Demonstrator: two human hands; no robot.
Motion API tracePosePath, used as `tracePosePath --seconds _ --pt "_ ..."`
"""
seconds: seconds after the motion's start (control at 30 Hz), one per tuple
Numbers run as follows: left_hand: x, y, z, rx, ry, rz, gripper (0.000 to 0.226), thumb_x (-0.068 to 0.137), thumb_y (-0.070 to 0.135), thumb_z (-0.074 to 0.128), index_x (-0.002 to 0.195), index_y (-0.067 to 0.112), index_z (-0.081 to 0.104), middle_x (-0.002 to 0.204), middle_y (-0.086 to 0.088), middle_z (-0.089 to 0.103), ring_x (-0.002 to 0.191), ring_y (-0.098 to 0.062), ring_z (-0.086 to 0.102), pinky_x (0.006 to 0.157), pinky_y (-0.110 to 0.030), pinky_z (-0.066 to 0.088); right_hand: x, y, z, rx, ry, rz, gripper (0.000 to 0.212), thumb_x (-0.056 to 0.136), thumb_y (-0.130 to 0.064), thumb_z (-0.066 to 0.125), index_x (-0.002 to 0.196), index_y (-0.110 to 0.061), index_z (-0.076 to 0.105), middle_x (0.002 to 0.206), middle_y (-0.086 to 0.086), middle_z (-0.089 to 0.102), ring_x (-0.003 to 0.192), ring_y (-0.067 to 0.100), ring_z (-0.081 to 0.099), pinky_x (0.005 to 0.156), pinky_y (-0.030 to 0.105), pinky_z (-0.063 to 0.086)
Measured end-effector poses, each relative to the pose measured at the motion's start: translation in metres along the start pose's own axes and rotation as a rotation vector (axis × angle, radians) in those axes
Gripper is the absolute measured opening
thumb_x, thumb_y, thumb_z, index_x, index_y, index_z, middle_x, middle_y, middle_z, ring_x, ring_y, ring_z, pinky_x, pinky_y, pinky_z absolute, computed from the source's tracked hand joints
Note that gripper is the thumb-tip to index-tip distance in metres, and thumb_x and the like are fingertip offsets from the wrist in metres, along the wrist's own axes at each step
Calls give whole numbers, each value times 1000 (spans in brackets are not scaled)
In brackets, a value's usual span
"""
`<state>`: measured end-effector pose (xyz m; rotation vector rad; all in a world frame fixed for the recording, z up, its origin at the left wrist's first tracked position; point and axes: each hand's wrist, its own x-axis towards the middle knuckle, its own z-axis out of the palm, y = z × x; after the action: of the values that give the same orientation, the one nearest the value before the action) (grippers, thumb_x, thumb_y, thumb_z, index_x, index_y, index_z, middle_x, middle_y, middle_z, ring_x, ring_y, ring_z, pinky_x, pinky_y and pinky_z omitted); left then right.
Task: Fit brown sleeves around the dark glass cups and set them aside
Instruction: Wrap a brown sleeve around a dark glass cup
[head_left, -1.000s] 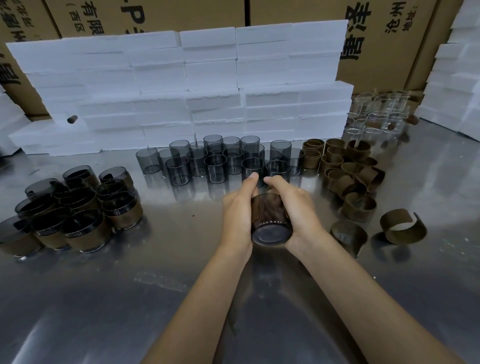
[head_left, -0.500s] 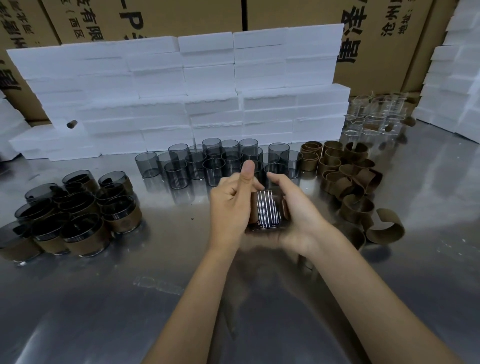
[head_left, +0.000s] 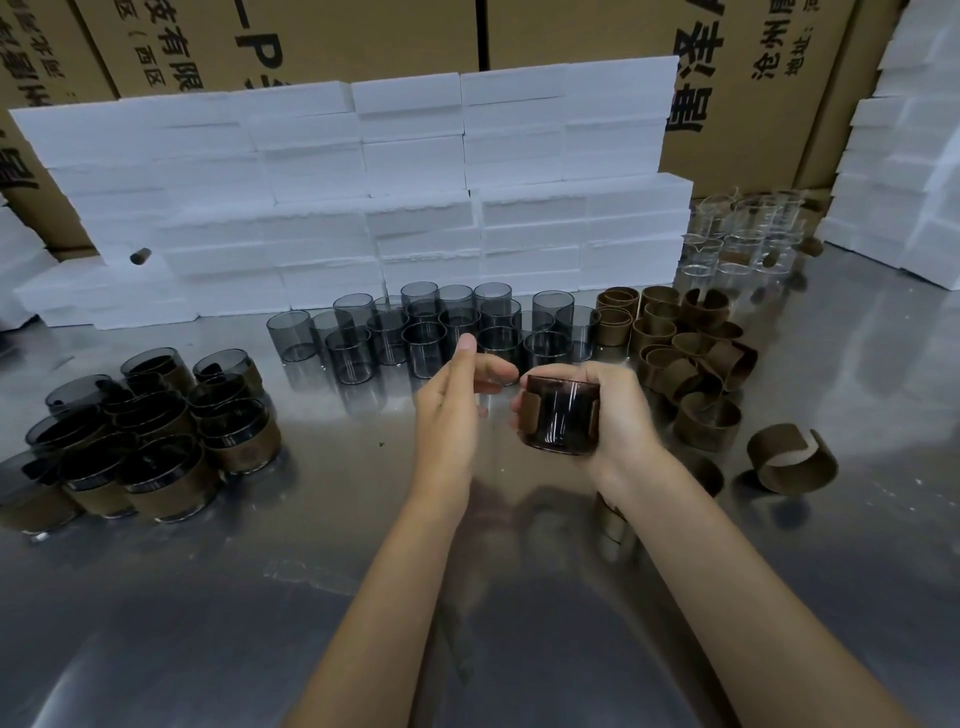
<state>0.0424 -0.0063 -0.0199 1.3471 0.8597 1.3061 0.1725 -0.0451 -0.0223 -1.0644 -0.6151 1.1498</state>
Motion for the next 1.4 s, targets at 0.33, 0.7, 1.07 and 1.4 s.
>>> tracePosePath --seconds 0.33,0.7,1.07,1.4 --pt "-11 1 4 47 -143 114 18 87 40 65 96 26 71 106 6 68 91 1 61 79 -14 45 -2 -2 3 8 63 32 36 87 -23 44 85 -8 77 82 15 74 71 28 69 62 36 57" --pt "9 -15 5 -63 8 -176 9 102 28 58 110 30 63 113 0 66 101 -11 65 94 -33 56 -7 -8 22 102 -39 -18 43 109 -30 40 136 -1 55 140 21 60 124 24 58 110 36 43" --pt "14 -1 -10 -532 14 -376 35 110 27 29 113 3 55 90 -18 62 67 -23 55 49 -29 42 -7 11 21 -580 -173 -443 44 97 -2 63 127 -31 50 123 -12 55 110 3 58 88 17 49" --pt "18 -3 -19 -594 -87 -321 42 109 27 31 135 7 58 100 -12 73 77 -21 62 58 -29 43 -12 7 19 -527 -234 -417 50 97 -1 63 133 -32 49 133 2 55 118 13 59 91 20 50"
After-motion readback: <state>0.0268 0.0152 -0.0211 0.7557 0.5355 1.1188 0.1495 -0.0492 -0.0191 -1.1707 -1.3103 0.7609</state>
